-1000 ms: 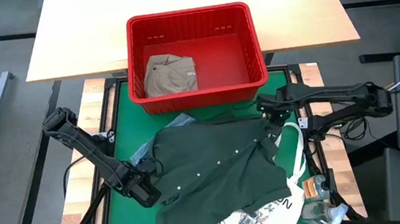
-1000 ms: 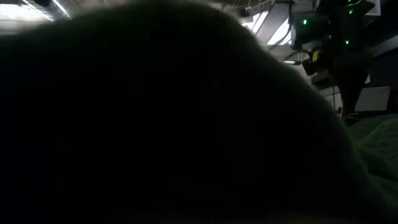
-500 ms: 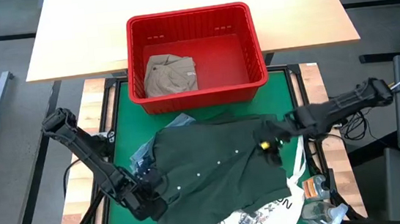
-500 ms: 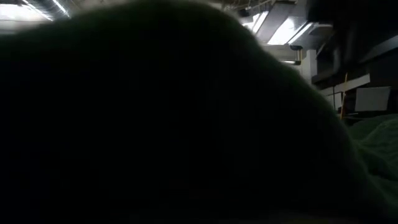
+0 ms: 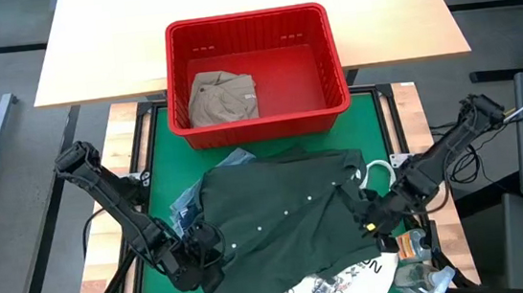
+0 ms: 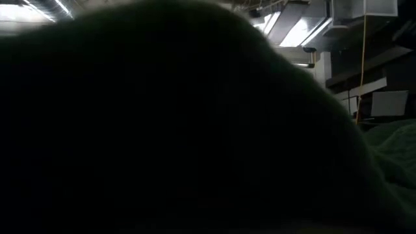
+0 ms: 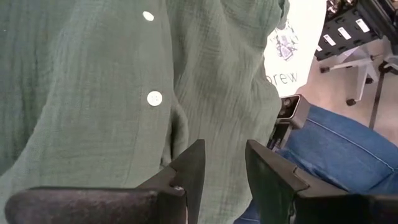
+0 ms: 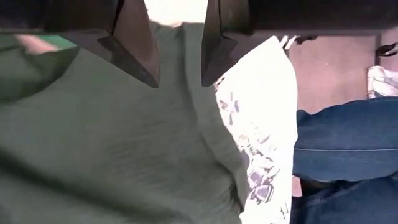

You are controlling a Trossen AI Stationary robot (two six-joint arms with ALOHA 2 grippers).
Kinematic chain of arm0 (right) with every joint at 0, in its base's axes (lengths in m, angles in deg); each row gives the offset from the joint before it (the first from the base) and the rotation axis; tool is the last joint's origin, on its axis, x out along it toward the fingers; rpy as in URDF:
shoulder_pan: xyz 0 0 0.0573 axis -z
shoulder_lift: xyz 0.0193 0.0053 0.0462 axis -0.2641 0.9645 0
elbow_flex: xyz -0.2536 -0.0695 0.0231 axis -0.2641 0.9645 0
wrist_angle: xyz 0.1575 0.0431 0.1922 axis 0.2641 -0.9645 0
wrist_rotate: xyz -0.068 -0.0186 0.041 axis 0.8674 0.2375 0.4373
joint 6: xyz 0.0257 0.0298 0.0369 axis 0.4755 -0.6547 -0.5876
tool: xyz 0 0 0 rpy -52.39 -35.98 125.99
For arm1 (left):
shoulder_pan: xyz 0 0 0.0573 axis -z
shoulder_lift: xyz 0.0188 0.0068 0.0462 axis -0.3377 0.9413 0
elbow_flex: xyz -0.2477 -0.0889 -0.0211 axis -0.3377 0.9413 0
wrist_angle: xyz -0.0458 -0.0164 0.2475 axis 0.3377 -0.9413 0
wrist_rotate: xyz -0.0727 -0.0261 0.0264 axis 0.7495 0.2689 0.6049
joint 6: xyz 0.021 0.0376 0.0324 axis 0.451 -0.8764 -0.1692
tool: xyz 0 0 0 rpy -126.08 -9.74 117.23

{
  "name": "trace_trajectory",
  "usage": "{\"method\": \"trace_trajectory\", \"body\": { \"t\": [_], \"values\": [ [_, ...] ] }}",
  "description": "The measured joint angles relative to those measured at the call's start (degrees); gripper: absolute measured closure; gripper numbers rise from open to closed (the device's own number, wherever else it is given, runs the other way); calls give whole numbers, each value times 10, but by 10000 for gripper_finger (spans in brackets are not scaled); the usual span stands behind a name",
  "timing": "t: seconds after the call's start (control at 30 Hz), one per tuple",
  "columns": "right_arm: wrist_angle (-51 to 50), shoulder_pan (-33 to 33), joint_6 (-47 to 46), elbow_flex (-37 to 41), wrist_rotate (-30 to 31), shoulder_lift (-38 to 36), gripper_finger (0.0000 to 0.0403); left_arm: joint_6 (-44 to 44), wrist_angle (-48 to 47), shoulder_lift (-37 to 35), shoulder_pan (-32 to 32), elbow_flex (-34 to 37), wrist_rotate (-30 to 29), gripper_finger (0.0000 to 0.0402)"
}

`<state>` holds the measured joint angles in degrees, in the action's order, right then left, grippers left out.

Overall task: Fold Laundry from Bin
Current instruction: Fold the dark green polo shirt

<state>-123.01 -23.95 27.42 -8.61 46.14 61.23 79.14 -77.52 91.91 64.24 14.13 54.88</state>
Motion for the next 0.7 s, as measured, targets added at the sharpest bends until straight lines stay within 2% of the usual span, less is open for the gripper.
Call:
{"method": "trace_trajectory", "body": {
  "t": [0.17, 0.33, 0.53, 0.7],
  "values": [
    [0, -13, -35, 0, 0, 17, 277, 0, 0, 0, 0, 0, -1, 292],
    [-2, -12, -36, 0, -4, 44, 225, 0, -2, 0, 0, 0, -1, 292],
    [0, -16, -31, 0, -80, 84, 166, -1, -2, 0, 0, 0, -1, 292],
    [16, -50, 24, 0, -96, 129, 159, -1, -2, 0, 0, 0, -1, 292]
  ]
}}
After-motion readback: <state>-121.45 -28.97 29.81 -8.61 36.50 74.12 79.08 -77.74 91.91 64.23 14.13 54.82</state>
